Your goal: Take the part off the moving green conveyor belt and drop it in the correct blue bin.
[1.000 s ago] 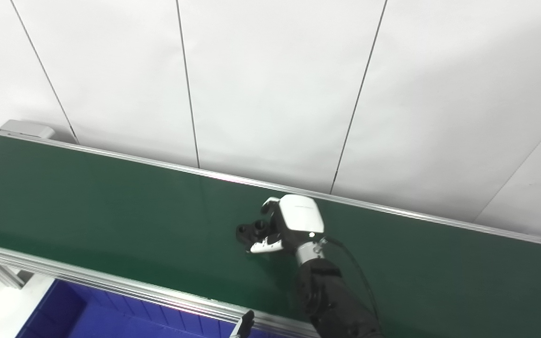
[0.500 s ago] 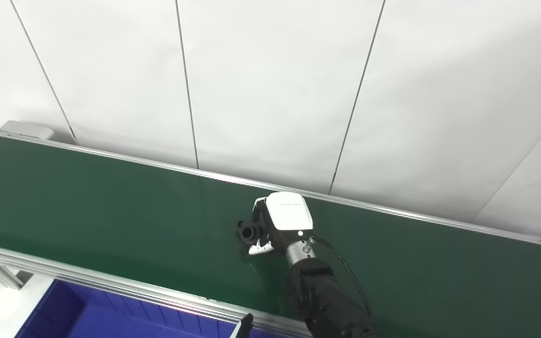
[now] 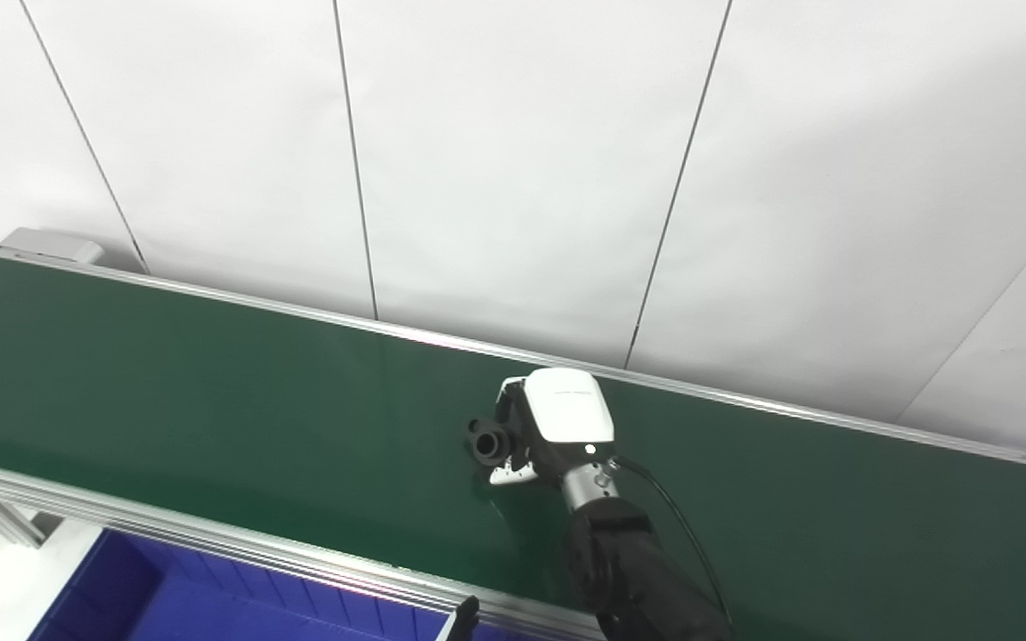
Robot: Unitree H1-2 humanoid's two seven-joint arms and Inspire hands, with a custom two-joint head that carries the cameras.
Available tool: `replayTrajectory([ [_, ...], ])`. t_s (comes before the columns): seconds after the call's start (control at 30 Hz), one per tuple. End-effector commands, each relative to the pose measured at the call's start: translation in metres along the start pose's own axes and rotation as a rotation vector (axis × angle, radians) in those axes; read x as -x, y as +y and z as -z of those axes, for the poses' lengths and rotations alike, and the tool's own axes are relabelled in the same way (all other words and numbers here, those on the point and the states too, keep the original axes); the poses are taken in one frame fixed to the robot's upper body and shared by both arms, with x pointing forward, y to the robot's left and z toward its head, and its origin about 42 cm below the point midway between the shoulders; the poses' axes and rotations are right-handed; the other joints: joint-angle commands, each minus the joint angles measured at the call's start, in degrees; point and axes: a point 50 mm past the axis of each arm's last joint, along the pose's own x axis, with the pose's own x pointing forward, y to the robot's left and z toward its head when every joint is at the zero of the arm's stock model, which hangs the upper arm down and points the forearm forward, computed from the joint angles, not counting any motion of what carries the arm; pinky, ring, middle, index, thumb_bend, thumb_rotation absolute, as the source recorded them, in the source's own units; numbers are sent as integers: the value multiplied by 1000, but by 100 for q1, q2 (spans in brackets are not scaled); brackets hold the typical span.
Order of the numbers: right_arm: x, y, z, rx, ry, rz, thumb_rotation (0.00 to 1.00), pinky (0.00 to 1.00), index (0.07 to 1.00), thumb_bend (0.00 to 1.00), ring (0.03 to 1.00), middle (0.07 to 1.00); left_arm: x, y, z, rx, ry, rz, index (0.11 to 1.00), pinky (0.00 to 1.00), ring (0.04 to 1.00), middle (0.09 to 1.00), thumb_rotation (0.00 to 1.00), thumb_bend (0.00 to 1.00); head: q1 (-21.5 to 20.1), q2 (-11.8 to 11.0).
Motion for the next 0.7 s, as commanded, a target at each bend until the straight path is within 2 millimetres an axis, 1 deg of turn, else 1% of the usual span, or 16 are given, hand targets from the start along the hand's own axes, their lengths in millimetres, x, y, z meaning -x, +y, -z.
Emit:
replayTrajectory([
  [0.0,1,-10,-13,-39,-46,12,131,114,490,510,171,257,-6,-35,-21,132,-53,4,1000,1000,1000,1000,1000,484,-78,16],
  [0.1,8,-29,-16,-64,-71,48,131,111,488,508,168,252,-9,-30,-21,132,-59,2,1000,1000,1000,1000,1000,478,-271,95],
  [0.13,11,-35,-16,-71,-76,57,132,113,488,508,169,253,-9,-28,-22,134,-60,0,1000,1000,1000,1000,1000,479,-271,95],
  [0.17,14,-40,-17,-74,-79,63,132,113,488,507,168,253,-10,-26,-22,140,-60,-1,1000,1000,1000,1000,1000,476,-376,119],
  [0.2,17,-45,-18,-74,-81,70,133,113,489,507,169,255,-11,-25,-23,149,-60,-1,1000,1000,1000,1000,1000,474,-376,119],
  [0.23,20,-51,-19,-69,-86,79,134,114,490,506,170,259,-11,-23,-23,158,-61,0,1000,1000,1000,1000,1000,474,-498,171],
  [0.27,22,-54,-20,-66,-89,84,136,119,490,506,177,268,-12,-21,-24,163,-62,1,1000,1000,1000,1000,1000,470,-521,176],
  [0.33,32,-67,-20,-54,-110,103,138,132,490,504,190,285,-14,-17,-24,176,-67,5,1000,1000,1000,1000,1000,470,-733,268],
  [0.43,48,-86,-22,-55,-133,129,139,136,490,504,192,286,-15,-8,-25,162,-72,13,1000,1000,1000,1000,1000,480,-975,381],
  [0.47,52,-90,-23,-55,-134,132,138,135,490,504,191,285,-16,-5,-26,164,-73,15,1000,1000,1000,1000,1000,484,-1143,467],
  [0.5,56,-94,-24,-52,-133,134,138,130,490,504,187,280,-16,-3,-26,168,-73,17,1000,1000,1000,1000,1000,490,-1143,467],
  [0.53,61,-98,-25,-44,-132,134,136,124,490,505,181,274,-16,0,-27,173,-73,20,1000,1000,1000,1000,999,507,-1246,527],
  [0.57,65,-100,-25,-38,-131,134,134,119,489,507,178,271,-16,2,-27,177,-73,22,1000,1000,1000,1000,989,540,-1272,531],
  [0.6,74,-101,-26,-29,-132,128,133,117,489,508,176,270,-17,5,-28,177,-77,22,1000,1000,1000,1000,985,551,-1428,604],
  [0.63,79,-101,-26,-23,-132,123,132,115,489,509,176,272,-17,7,-28,177,-80,23,1000,1000,1000,1000,996,554,-1428,604],
  [0.67,88,-101,-26,-21,-128,115,132,116,489,509,177,274,-17,10,-29,183,-78,20,1000,1000,1000,1000,998,561,-1545,682],
])
